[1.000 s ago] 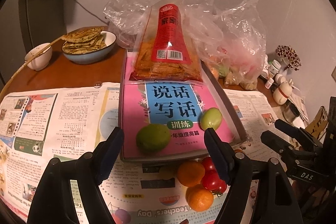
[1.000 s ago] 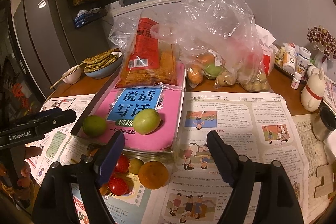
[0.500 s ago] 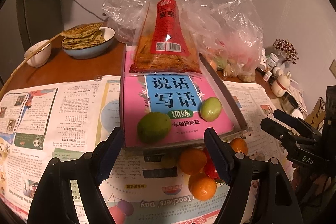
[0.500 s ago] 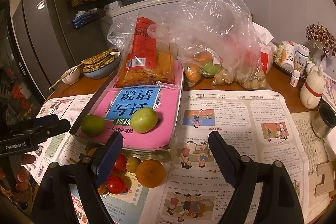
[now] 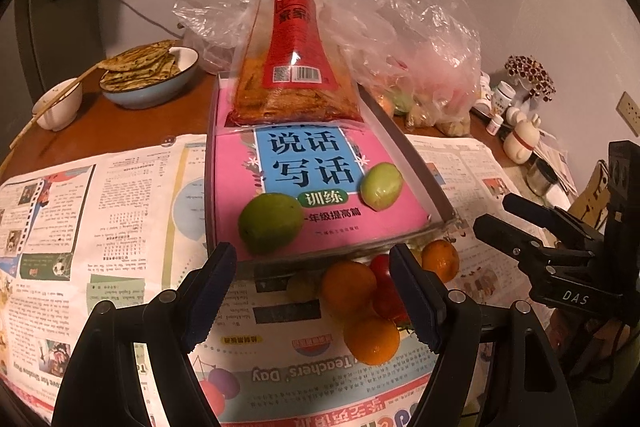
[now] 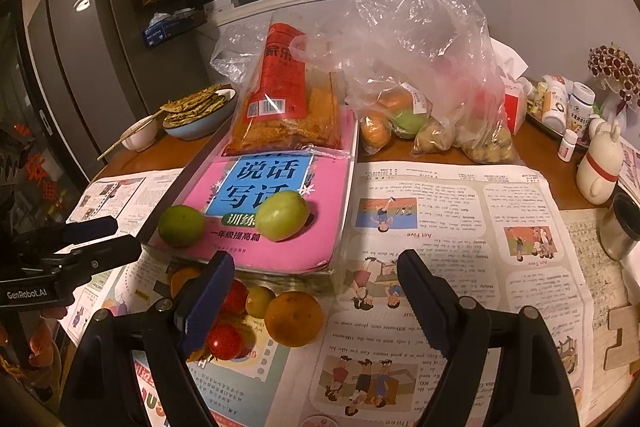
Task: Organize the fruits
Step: 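Move both tools back toward the remaining fruits in front of the tray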
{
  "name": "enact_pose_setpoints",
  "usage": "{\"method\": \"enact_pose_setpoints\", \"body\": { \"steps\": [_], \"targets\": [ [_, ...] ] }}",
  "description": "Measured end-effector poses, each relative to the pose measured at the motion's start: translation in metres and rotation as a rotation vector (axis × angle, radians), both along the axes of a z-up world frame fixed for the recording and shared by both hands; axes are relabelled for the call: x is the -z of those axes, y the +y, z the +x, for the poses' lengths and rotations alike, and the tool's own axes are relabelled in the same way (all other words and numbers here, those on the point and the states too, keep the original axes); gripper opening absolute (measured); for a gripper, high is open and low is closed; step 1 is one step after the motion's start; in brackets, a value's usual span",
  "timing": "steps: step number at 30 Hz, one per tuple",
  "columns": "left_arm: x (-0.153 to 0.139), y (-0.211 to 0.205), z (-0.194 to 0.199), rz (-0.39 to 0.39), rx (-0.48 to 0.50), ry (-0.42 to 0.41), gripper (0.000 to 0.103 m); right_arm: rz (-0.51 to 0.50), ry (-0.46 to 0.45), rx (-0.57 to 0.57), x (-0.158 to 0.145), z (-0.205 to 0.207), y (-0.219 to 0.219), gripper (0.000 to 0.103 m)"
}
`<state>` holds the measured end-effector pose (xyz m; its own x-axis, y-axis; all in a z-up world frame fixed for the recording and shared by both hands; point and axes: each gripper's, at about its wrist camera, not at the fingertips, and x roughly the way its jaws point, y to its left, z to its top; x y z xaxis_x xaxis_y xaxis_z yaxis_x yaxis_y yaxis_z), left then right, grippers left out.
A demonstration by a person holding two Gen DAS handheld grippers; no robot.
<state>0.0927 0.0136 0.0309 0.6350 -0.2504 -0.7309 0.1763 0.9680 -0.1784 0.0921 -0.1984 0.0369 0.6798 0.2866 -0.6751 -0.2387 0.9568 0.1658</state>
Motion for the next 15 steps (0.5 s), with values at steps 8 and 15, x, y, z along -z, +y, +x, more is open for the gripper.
{"method": "enact_pose_setpoints", "body": {
  "steps": [8, 15],
  "targets": [
    [0.01, -0.004, -0.007, 0.019, 0.025, 0.02, 0.08, -0.007, 0.024, -0.014, 0.01, -0.005, 0.001, 0.083],
    [0.023, -0.009, -0.015, 0.027, 0.05, 0.051, 0.08, -0.021, 0.046, -0.032, 0.018, -0.005, 0.004, 0.083]
  ]
}}
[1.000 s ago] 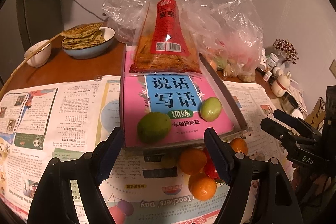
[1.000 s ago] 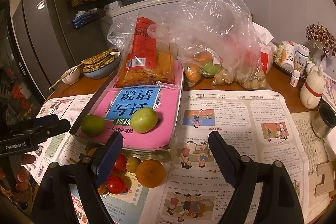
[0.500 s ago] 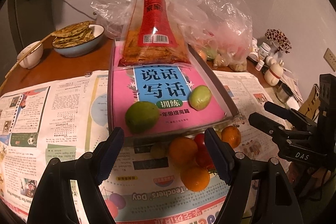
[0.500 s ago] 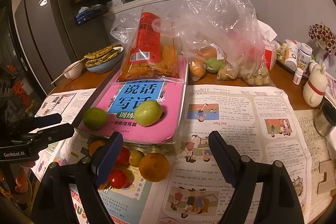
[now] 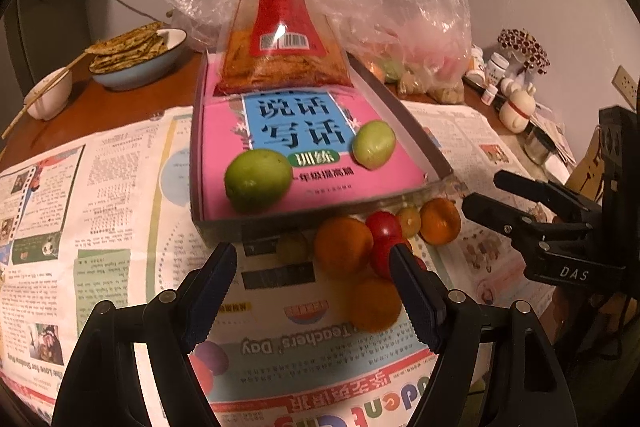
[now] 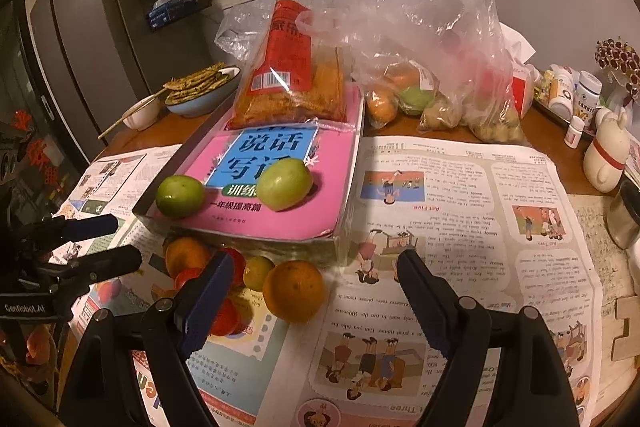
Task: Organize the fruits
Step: 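Move both tools back toward the remaining fruits in front of the tray, then grasp the brown kiwi-like fruit with the left tool while the right tool grasps a mandarin orange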
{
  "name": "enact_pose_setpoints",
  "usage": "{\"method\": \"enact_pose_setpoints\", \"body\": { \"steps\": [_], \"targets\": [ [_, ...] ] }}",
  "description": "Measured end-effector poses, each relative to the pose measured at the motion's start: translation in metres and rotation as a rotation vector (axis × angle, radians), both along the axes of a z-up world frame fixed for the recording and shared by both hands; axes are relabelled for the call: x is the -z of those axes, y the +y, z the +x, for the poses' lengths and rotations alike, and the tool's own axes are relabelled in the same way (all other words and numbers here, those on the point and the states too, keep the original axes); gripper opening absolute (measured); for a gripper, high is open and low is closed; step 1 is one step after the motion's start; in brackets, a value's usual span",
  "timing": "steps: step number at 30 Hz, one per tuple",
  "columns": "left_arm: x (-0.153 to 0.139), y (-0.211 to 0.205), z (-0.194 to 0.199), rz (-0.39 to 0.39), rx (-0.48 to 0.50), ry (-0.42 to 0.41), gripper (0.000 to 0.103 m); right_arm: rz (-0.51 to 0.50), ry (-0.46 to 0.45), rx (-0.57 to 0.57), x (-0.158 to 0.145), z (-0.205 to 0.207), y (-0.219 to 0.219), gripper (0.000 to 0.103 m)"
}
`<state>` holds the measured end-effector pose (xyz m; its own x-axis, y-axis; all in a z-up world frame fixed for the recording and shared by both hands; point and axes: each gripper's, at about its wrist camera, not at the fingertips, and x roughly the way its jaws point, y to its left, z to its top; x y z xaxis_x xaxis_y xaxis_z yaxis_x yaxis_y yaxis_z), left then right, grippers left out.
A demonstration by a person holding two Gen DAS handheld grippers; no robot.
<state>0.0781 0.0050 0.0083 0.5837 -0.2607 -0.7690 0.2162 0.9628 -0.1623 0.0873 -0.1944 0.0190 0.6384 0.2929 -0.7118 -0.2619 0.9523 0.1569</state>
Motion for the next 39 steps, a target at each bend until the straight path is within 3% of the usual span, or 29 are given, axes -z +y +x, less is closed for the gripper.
{"method": "enact_pose_setpoints", "body": {
  "steps": [9, 39],
  "targets": [
    [0.008, -0.019, -0.009, 0.012, 0.06, 0.019, 0.08, -0.016, 0.017, -0.012, 0.007, -0.003, 0.005, 0.083],
    [0.038, -0.034, -0.008, 0.023, 0.108, 0.117, 0.08, -0.042, 0.082, -0.034, 0.032, 0.001, 0.009, 0.083]
  ]
}}
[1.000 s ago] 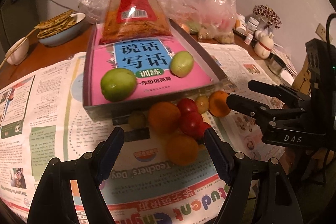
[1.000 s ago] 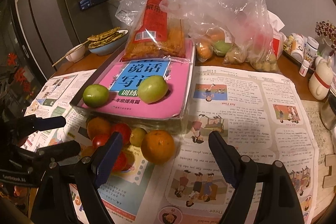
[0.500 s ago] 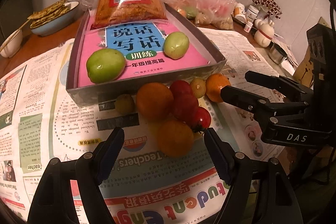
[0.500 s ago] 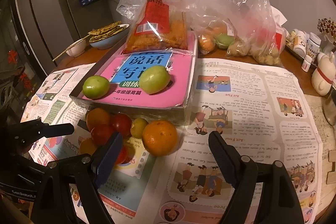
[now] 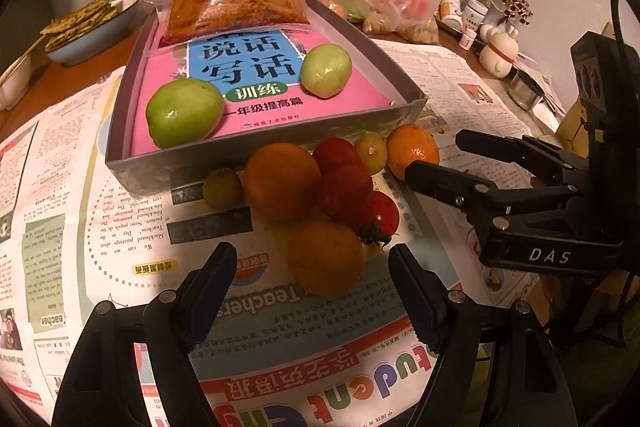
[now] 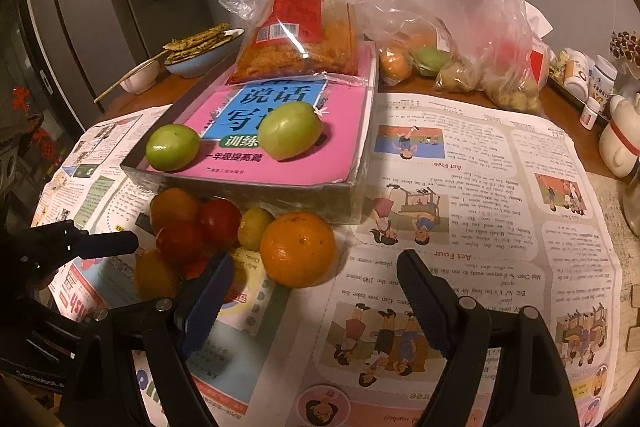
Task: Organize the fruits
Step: 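Grasp the brown kiwi-like fruit with the left tool while the right tool grasps a mandarin orange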
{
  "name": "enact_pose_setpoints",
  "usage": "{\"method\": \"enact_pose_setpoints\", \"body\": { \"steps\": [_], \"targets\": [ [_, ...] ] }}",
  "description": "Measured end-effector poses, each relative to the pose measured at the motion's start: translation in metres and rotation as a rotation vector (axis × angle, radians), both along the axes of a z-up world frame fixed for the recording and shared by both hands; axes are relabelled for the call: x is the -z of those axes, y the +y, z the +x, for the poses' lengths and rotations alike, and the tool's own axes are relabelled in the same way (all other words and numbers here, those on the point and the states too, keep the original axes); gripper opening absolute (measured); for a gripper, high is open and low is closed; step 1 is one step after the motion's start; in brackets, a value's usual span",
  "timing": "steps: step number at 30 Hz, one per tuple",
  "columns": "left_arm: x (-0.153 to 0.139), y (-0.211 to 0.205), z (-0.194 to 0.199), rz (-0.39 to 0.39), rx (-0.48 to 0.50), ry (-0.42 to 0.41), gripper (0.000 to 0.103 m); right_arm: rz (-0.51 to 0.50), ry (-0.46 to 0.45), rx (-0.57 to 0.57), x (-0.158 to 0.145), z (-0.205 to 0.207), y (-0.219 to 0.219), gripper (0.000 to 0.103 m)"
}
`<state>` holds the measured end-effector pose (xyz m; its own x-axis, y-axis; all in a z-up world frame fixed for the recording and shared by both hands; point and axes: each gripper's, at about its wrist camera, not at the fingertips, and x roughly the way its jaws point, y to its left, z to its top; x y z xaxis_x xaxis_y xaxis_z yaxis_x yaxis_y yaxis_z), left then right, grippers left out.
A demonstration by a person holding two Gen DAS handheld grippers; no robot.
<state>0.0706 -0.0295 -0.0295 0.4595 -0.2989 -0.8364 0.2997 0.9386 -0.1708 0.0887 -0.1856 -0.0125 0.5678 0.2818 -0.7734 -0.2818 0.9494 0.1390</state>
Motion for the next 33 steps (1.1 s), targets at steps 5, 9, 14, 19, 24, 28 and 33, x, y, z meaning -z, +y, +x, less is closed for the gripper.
{"method": "enact_pose_setpoints", "body": {
  "steps": [5, 9, 14, 19, 24, 28, 33],
  "targets": [
    [0.001, 0.002, 0.002, 0.002, -0.006, 0.008, 0.07, -0.006, -0.001, 0.001, 0.001, 0.003, 0.0, 0.077],
    [0.003, 0.002, 0.004, -0.005, -0.001, 0.017, 0.062, -0.005, 0.004, -0.011, 0.004, 0.004, 0.002, 0.069],
    [0.004, -0.001, 0.005, -0.013, 0.01, 0.027, 0.055, -0.007, 0.008, -0.045, 0.007, 0.005, 0.009, 0.059],
    [0.004, -0.002, 0.007, -0.024, 0.011, 0.031, 0.049, -0.014, 0.002, -0.057, 0.007, 0.006, 0.015, 0.05],
    [0.005, -0.003, 0.006, -0.022, 0.02, 0.031, 0.046, -0.022, -0.004, -0.06, 0.009, 0.007, 0.017, 0.047],
    [0.005, -0.004, 0.006, -0.026, 0.026, 0.032, 0.043, -0.015, -0.004, -0.055, 0.009, 0.007, 0.014, 0.042],
    [0.005, -0.005, 0.007, -0.027, 0.032, 0.035, 0.04, -0.011, -0.003, -0.055, 0.009, 0.007, 0.012, 0.042]
  ]
}}
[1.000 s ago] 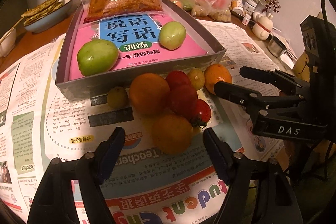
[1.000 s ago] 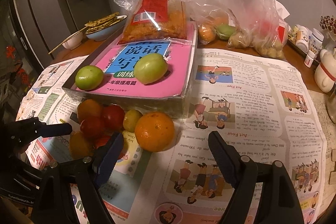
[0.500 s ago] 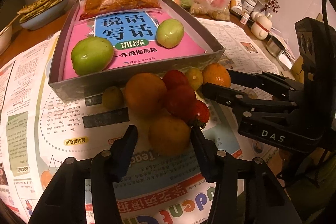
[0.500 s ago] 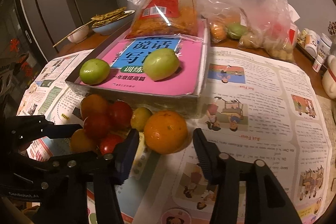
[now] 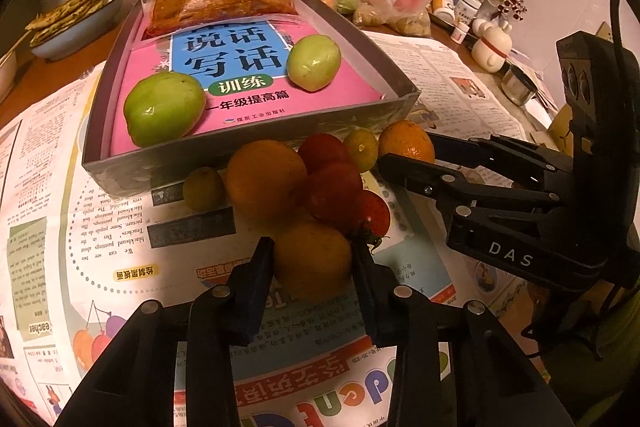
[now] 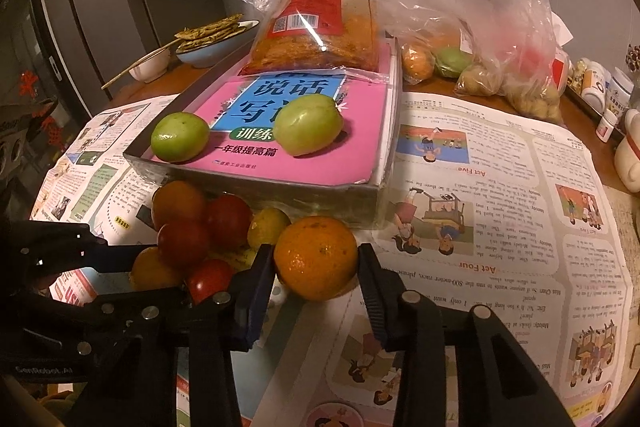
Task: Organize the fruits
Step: 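Grasp the brown kiwi-like fruit with the left tool while the right tool grasps a mandarin orange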
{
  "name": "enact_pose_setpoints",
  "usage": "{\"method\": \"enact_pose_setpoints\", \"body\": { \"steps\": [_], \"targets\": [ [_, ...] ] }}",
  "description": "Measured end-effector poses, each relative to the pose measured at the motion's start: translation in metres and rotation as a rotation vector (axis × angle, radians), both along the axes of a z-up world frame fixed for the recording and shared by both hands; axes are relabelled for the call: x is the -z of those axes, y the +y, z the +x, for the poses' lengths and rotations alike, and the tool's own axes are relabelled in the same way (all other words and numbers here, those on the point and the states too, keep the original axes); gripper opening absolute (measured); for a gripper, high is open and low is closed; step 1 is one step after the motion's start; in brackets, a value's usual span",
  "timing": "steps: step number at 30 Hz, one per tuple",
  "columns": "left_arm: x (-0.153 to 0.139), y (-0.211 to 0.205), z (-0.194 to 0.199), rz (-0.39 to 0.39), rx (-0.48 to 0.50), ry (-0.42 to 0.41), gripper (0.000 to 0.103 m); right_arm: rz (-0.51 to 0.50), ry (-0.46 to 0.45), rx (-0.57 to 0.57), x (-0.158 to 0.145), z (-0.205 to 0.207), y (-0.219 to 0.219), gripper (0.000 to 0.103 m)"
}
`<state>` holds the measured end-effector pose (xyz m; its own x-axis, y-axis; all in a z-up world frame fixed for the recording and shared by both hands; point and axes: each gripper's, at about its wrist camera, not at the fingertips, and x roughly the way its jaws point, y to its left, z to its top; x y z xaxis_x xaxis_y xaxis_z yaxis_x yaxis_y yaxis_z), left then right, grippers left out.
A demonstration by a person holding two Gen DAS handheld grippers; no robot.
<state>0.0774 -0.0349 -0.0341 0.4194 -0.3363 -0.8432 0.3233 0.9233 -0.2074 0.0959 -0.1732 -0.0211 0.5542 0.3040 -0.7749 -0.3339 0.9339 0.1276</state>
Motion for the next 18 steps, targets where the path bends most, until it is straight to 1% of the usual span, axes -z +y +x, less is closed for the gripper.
{"method": "enact_pose_setpoints", "body": {
  "steps": [8, 18],
  "targets": [
    [-0.001, 0.005, 0.0, 0.012, -0.02, 0.002, 0.04, 0.003, -0.005, 0.032, -0.003, -0.002, -0.011, 0.042],
    [-0.008, 0.028, 0.002, 0.02, -0.088, -0.015, 0.04, 0.012, -0.009, 0.05, -0.006, -0.002, -0.016, 0.042]
  ]
}}
